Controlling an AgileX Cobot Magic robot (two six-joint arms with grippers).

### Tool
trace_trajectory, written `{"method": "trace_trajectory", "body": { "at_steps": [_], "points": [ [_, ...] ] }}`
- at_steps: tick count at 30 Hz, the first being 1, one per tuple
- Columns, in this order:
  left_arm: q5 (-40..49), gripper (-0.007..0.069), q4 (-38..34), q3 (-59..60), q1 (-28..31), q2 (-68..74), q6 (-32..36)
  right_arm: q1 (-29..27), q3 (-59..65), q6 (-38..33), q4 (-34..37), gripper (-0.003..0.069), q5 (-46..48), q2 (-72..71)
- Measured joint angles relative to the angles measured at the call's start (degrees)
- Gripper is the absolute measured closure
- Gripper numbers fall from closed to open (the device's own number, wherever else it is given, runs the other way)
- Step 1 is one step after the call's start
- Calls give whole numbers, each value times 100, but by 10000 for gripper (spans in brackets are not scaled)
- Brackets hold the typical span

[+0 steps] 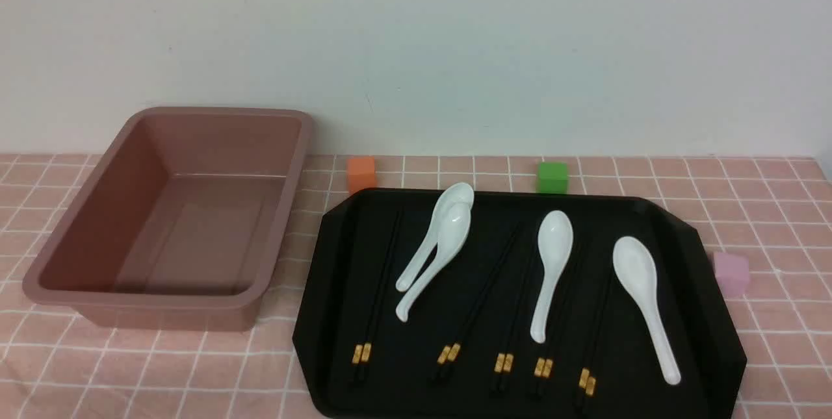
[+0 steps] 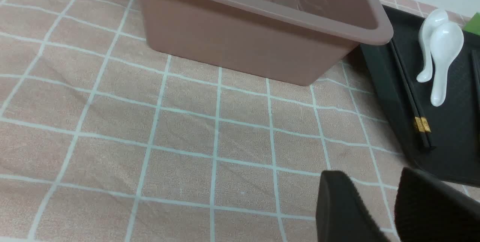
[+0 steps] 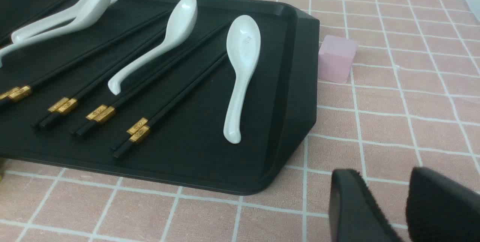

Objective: On pink tablecloth take chopsticks from black tray and put them in box.
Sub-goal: 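Reach over to the black tray and grasp a pair of chopsticks with the left gripper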

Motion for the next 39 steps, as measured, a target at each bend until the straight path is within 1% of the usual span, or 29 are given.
{"method": "trace_trajectory", "body": {
  "at_steps": [16, 20, 23, 25, 28, 29, 30, 31, 32, 33, 35, 36, 39],
  "points": [
    [-11, 386, 0, 0, 0, 0, 0, 0, 0, 0, 0, 419, 0, 0],
    [-152, 386, 0, 0, 0, 0, 0, 0, 0, 0, 0, 419, 0, 0],
    [-497, 386, -57, 0, 0, 0, 0, 0, 0, 0, 0, 419, 0, 0],
    [-642, 386, -297, 0, 0, 0, -95, 0, 0, 0, 0, 419, 0, 0],
    [-1022, 386, -1049, 0, 0, 0, -399, 0, 0, 0, 0, 419, 0, 0],
    [-1056, 386, -1167, 0, 0, 0, -450, 0, 0, 0, 0, 419, 0, 0],
    [-1358, 386, -1665, 0, 0, 0, -675, 0, 0, 0, 0, 419, 0, 0],
    [-1358, 386, -1727, 0, 0, 0, -701, 0, 0, 0, 0, 419, 0, 0],
    [-1618, 386, -2169, 0, 0, 0, -873, 0, 0, 0, 0, 419, 0, 0],
    [-1766, 386, -2362, 0, 0, 0, -913, 0, 0, 0, 0, 419, 0, 0],
    [-1939, 386, -2548, 0, 0, 0, -948, 0, 0, 0, 0, 419, 0, 0],
    [-2099, 389, -2757, 0, 0, 0, -982, 0, 0, 0, 0, 419, 0, 0],
    [-1921, 421, -2860, -213, 0, 0, -987, 0, 0, 0, 0, 419, 0, 0]
  ]
}}
